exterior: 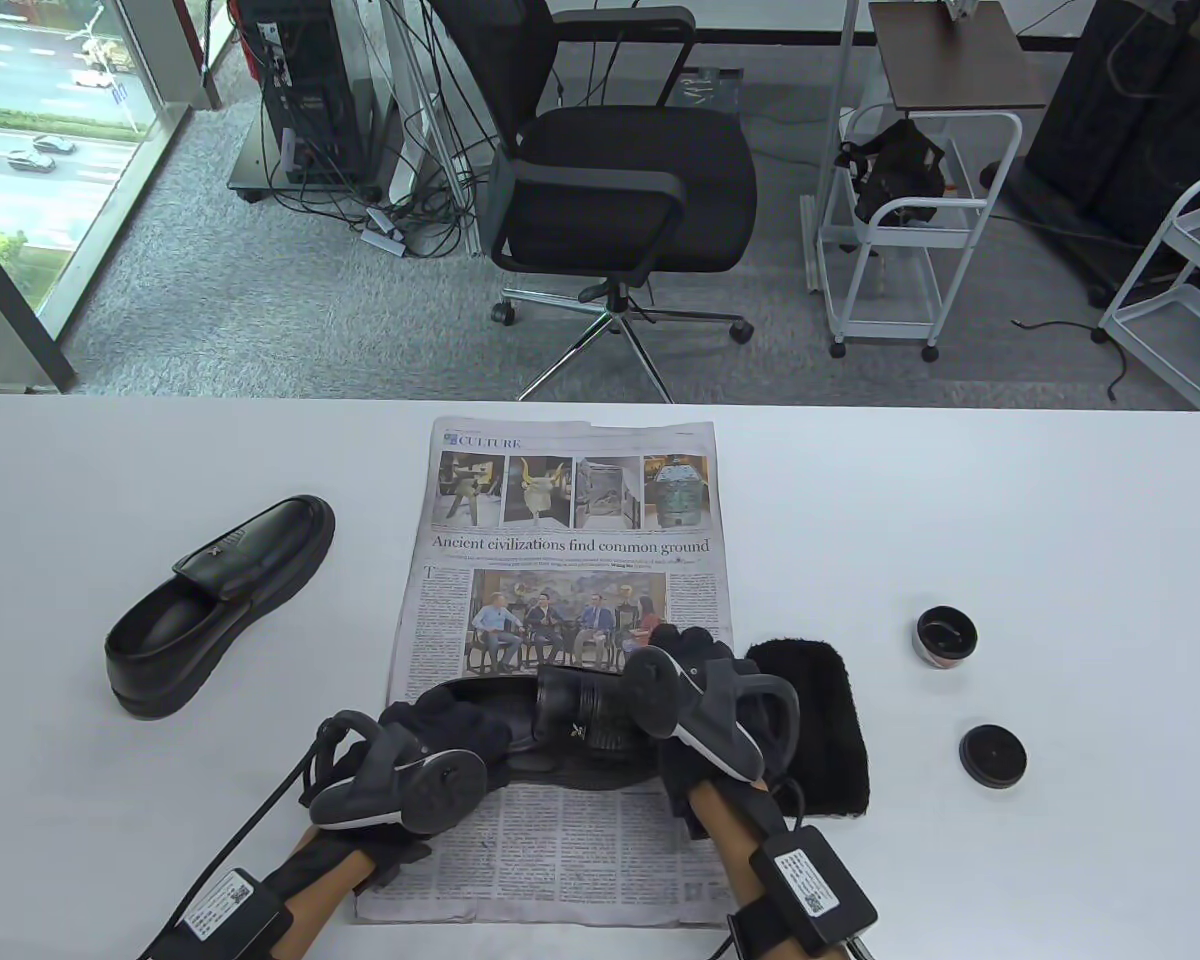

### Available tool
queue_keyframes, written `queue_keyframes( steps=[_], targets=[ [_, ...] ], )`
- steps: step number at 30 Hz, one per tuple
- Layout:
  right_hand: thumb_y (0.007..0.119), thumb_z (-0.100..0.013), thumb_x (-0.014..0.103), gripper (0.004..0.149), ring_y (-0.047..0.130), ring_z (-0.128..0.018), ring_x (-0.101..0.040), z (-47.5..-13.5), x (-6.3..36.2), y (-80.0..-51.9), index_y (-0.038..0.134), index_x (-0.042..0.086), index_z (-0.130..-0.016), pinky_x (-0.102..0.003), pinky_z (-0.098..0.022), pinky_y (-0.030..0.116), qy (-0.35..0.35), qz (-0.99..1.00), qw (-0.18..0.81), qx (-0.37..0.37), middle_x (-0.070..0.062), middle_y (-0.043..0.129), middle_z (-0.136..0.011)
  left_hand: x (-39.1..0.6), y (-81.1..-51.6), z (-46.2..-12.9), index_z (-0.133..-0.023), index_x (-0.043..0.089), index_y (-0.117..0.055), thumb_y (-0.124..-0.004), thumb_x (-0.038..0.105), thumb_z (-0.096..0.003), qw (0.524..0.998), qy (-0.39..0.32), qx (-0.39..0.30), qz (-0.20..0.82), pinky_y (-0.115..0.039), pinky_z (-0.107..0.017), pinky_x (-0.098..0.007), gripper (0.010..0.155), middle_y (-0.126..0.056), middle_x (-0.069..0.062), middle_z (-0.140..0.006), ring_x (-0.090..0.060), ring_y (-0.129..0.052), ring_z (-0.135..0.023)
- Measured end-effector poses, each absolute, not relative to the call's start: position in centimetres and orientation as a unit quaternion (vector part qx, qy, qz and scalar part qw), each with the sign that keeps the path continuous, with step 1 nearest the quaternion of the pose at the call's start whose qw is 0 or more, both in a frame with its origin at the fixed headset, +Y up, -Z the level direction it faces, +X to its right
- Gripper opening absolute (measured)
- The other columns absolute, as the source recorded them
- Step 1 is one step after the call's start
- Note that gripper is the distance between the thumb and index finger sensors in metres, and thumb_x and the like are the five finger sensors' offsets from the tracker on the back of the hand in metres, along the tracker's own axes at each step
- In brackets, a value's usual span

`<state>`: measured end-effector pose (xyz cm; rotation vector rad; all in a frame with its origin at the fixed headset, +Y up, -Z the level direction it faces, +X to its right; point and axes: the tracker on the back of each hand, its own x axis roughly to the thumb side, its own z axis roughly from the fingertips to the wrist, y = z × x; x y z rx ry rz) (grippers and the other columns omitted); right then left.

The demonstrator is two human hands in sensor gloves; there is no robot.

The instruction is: Dip and apply built-in sponge shoe polish on shoes

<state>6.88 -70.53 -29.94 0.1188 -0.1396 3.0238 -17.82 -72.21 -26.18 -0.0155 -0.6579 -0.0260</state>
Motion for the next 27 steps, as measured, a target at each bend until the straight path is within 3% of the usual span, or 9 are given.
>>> queue_keyframes(
  steps=[7, 16, 22, 27],
  targets=[
    [0.079, -0.043, 0.035, 0.049, 0.095, -0.042, -0.026, -27.3, 7.6, -70.8, 0.074, 0.011, -0.086, -0.054, -0.046, 0.080, -0.015, 0.993, 0.110, 0.048, -0.014, 0.089, -0.065, -17.8, -72.2, -26.1, -0.095, 0.020, -0.072, -0.067, 0.048, -0.0580, 0.947, -0.322, -0.003, -0.012, -0.072, -0.048, -0.052, 0.047, -0.085, -0.007, -0.082, -0.035, -0.070, -0.082],
    [0.078, -0.044, 0.034, 0.048, 0.095, -0.042, -0.026, -25.5, 2.8, -70.5, 0.074, 0.011, -0.086, -0.054, -0.046, 0.080, -0.014, 0.980, 0.151, 0.126, -0.014, 0.089, -0.066, -17.8, -72.2, -26.1, -0.095, 0.020, -0.072, -0.067, 0.048, -0.0580, 0.946, -0.324, -0.003, -0.011, -0.071, -0.048, -0.053, 0.047, -0.085, -0.007, -0.082, -0.035, -0.069, -0.082],
    [0.078, -0.043, 0.034, 0.047, 0.096, -0.044, -0.026, -26.9, 0.5, -69.6, 0.076, 0.012, -0.084, -0.055, -0.047, 0.080, -0.077, 0.973, 0.154, 0.155, -0.013, 0.089, -0.065, -17.8, -72.3, -26.1, -0.095, 0.020, -0.073, -0.067, 0.048, -0.0580, 0.946, -0.325, -0.003, -0.011, -0.071, -0.048, -0.053, 0.047, -0.085, -0.008, -0.082, -0.035, -0.069, -0.082],
    [0.079, -0.043, 0.034, 0.048, 0.095, -0.045, -0.028, -29.5, 1.2, -69.2, 0.077, 0.012, -0.085, -0.056, -0.049, 0.079, -0.064, 0.977, 0.172, 0.112, -0.014, 0.090, -0.065, -17.8, -72.3, -26.2, -0.095, 0.020, -0.073, -0.067, 0.048, -0.0581, 0.945, -0.326, -0.002, -0.010, -0.071, -0.048, -0.053, 0.047, -0.085, -0.008, -0.082, -0.035, -0.069, -0.082]
  ],
)
